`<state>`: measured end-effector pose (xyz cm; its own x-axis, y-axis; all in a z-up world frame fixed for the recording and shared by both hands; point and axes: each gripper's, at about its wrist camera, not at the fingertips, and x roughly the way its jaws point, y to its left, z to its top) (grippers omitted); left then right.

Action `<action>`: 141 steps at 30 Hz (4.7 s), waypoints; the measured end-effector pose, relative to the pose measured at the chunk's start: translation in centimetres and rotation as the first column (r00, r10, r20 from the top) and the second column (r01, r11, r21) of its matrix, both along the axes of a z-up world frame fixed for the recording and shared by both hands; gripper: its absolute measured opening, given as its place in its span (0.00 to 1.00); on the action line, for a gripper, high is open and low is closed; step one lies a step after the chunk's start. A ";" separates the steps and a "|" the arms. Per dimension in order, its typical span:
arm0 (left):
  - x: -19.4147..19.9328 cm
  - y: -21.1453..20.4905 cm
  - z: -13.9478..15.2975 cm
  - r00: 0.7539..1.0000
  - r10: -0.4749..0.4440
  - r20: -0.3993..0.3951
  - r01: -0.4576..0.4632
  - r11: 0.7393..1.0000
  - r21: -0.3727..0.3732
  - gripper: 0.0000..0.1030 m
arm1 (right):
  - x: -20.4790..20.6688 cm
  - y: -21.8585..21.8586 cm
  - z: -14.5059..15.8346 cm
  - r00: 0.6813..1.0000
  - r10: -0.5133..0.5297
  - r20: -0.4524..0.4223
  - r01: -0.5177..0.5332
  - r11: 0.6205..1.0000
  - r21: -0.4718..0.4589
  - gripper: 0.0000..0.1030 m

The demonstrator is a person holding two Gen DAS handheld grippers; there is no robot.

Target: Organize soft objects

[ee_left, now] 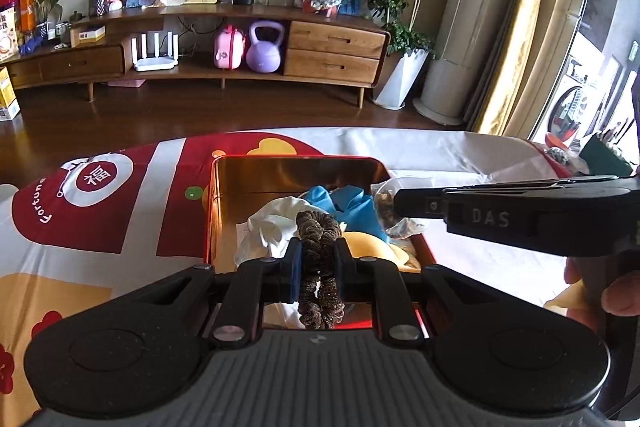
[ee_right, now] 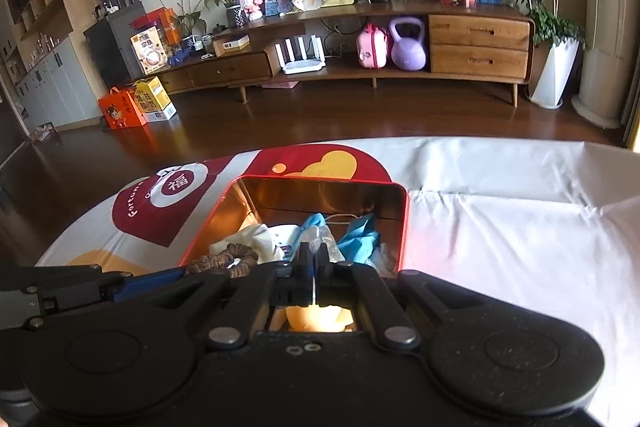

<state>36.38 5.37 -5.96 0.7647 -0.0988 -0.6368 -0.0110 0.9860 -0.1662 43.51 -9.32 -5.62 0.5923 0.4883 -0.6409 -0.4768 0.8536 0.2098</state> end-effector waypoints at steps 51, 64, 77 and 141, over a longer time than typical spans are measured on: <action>-6.0 0.1 2.0 1.000 0.002 -0.006 -0.002 1.000 0.018 0.31 | -10.3 -4.6 4.0 0.993 0.042 0.114 -0.049 0.997 0.055 0.61; -11.6 -1.1 4.3 0.998 -0.006 0.061 0.004 0.999 0.034 0.66 | -15.8 -6.2 5.1 0.983 0.056 0.173 -0.069 0.995 0.072 0.82; -17.5 -1.4 5.3 0.994 0.023 0.111 -0.021 1.000 -0.016 0.81 | -19.9 -7.7 5.0 0.969 -0.026 0.246 -0.001 0.994 0.109 1.00; -24.8 -3.4 7.2 0.978 0.061 0.201 -0.076 0.995 0.067 0.99 | -24.8 -9.5 4.1 0.961 -0.077 0.267 0.046 0.992 0.119 1.00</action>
